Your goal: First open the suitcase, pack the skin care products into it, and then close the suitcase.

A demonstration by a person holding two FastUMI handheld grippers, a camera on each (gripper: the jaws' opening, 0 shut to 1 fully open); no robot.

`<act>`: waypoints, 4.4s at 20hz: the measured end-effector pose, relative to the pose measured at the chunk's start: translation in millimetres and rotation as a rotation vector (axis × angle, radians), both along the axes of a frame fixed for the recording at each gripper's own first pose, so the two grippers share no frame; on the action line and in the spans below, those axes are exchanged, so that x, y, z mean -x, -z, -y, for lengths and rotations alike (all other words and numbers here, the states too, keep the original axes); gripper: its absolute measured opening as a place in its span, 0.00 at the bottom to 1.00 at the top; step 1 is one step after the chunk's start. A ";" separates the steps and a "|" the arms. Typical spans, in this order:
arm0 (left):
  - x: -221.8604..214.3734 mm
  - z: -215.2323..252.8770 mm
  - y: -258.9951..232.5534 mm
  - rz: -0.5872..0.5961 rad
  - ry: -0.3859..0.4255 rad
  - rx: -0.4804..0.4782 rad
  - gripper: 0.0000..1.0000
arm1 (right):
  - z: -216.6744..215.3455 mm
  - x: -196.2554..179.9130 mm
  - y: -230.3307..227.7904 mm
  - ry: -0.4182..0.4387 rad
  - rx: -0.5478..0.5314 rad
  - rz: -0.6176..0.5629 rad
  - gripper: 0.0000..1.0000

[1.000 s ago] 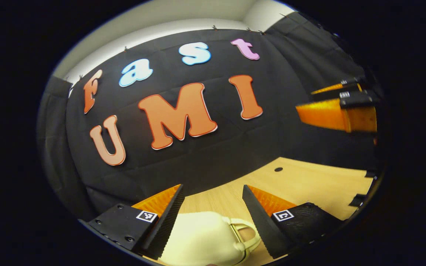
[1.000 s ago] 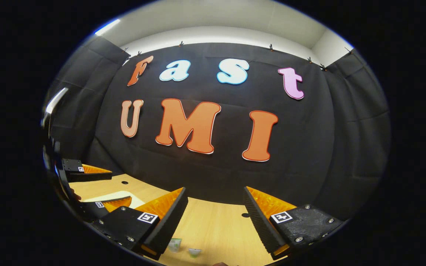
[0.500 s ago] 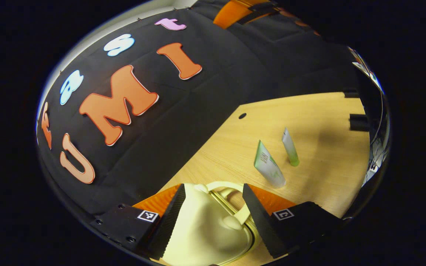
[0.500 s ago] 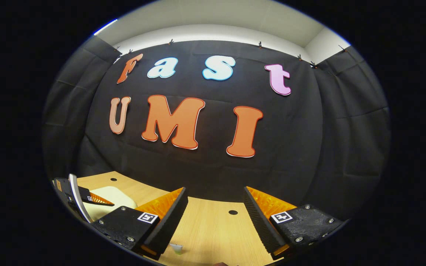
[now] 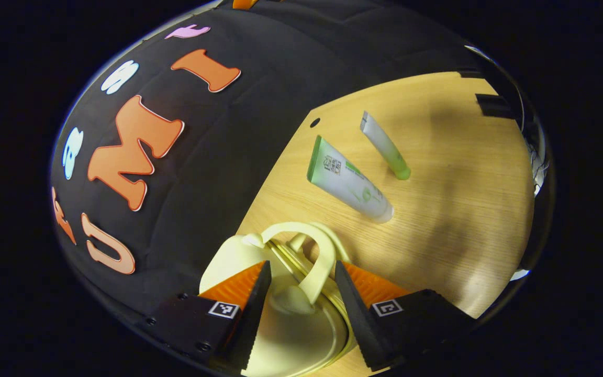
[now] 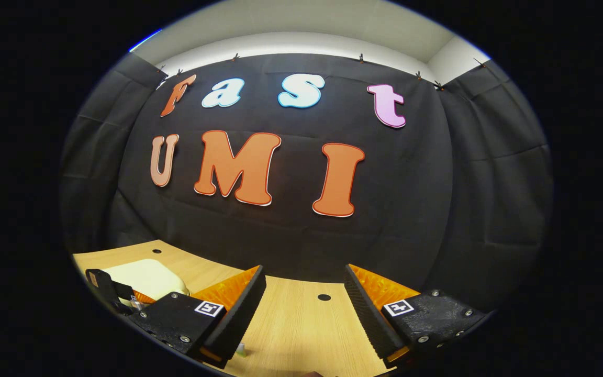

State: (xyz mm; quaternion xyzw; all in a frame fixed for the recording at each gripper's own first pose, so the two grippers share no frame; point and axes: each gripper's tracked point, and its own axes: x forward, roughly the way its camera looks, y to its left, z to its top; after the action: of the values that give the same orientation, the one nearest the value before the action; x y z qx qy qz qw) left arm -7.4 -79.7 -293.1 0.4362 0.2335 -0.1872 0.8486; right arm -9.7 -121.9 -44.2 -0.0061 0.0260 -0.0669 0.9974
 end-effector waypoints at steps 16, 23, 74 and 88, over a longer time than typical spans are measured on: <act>-20.0 -52.8 -108.4 0.220 -0.241 0.137 0.07 | 4.3 -4.8 10.2 -0.058 -0.012 -0.025 0.95; -26.9 -138.6 -168.8 0.341 -0.326 0.264 0.01 | -77.5 -26.3 -9.7 -0.089 -0.010 -0.014 0.95; 19.7 -383.1 -61.8 0.242 -0.711 0.475 0.65 | -193.4 -13.3 13.6 -0.076 0.076 -0.151 0.96; 10.7 -25.2 -70.0 0.093 -0.382 0.819 0.92 | -73.8 13.5 63.6 -0.114 0.090 -0.199 0.95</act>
State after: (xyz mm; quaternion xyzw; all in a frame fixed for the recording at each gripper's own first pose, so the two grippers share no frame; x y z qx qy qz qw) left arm -18.1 -54.4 -223.1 0.0217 0.1780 -0.0844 0.9802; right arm -23.2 -48.0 -107.8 -0.0589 0.1215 -0.0104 0.9908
